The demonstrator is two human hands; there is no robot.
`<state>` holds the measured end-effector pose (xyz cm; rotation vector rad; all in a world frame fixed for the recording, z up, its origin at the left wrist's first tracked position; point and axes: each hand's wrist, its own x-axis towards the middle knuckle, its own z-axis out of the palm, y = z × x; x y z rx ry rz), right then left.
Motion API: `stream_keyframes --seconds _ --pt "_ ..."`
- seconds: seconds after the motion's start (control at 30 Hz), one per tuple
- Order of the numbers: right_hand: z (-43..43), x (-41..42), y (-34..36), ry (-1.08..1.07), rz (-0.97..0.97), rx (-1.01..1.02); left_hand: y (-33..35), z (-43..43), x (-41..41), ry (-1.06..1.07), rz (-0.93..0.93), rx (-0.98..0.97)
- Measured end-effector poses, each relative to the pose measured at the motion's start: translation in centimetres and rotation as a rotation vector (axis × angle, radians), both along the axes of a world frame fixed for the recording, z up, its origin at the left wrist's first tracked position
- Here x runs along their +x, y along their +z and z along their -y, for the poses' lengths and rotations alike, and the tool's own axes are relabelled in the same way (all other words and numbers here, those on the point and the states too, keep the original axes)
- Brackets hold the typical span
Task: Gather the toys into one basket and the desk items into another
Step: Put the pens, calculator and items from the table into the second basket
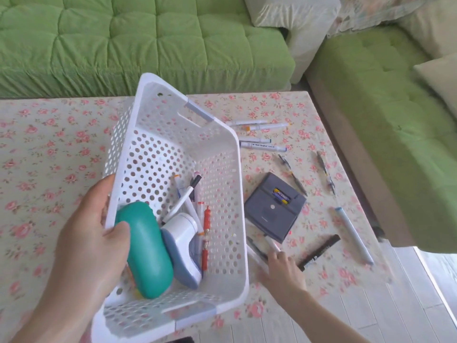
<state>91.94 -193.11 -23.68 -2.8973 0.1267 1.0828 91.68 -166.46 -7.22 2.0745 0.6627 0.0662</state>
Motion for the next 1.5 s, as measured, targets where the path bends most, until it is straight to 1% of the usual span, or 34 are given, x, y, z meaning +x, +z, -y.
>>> stream_keyframes --seconds 0.23,0.33,0.4,0.5,0.6,0.73,0.83,0.93,1.0,1.1,1.13,1.2,1.3,1.33,1.37,1.43,1.5 --pt "0.1 0.1 0.0 0.079 0.109 0.029 -0.3 0.3 -1.5 0.084 -0.046 0.006" --pt "0.4 -0.2 -0.2 0.093 0.188 -0.034 -0.1 0.4 -1.8 0.125 -0.048 -0.014" --pt "0.5 -0.2 -0.3 0.065 0.191 -0.062 0.1 0.5 -1.9 0.132 -0.045 -0.032" --pt "0.3 -0.1 -0.7 0.021 0.161 -0.052 0.0 0.4 -1.9 0.120 -0.029 -0.022" --pt "-0.3 -0.2 -1.2 -0.010 0.113 -0.017 -0.3 0.1 -1.9 0.121 -0.036 -0.009" --pt "-0.9 0.6 -1.1 -0.112 0.031 0.067 -0.3 -0.2 -1.9 0.121 -0.040 -0.004" --pt "-1.7 1.7 0.3 -0.164 0.058 0.168 -0.1 -0.4 -2.0 0.128 -0.044 -0.013" --pt "-2.4 2.8 1.8 -0.185 0.148 0.165 0.1 -0.1 -2.3 0.130 -0.056 0.003" --pt "-2.7 3.3 3.0 -0.262 0.229 0.238 0.6 0.3 -2.6 0.115 -0.044 0.008" --pt "-3.9 3.5 5.4 -0.396 0.353 0.512 0.8 0.7 -3.0 0.114 -0.036 -0.002" --pt "-4.5 3.4 6.4 -0.415 0.360 0.617 0.7 0.9 -3.0 0.112 -0.034 -0.008" --pt "-6.4 3.1 7.9 -0.380 0.293 0.768 0.7 1.3 -3.2 0.117 -0.027 -0.032" --pt "-8.7 2.4 8.1 -0.240 0.189 0.818 0.9 2.0 -3.2 0.130 -0.012 -0.036" --pt "-9.0 2.3 7.7 -0.216 0.193 0.824 0.9 2.1 -3.2 0.134 -0.013 -0.034" --pt "-8.9 2.2 7.5 -0.220 0.237 0.845 0.8 2.3 -3.1 0.135 -0.016 -0.035" --pt "-8.0 2.4 7.2 -0.296 0.380 0.878 0.6 2.4 -3.0 0.131 -0.022 -0.041" --pt "-6.2 3.2 7.0 -0.467 0.459 0.851 0.5 2.4 -2.8 0.126 -0.016 -0.045"
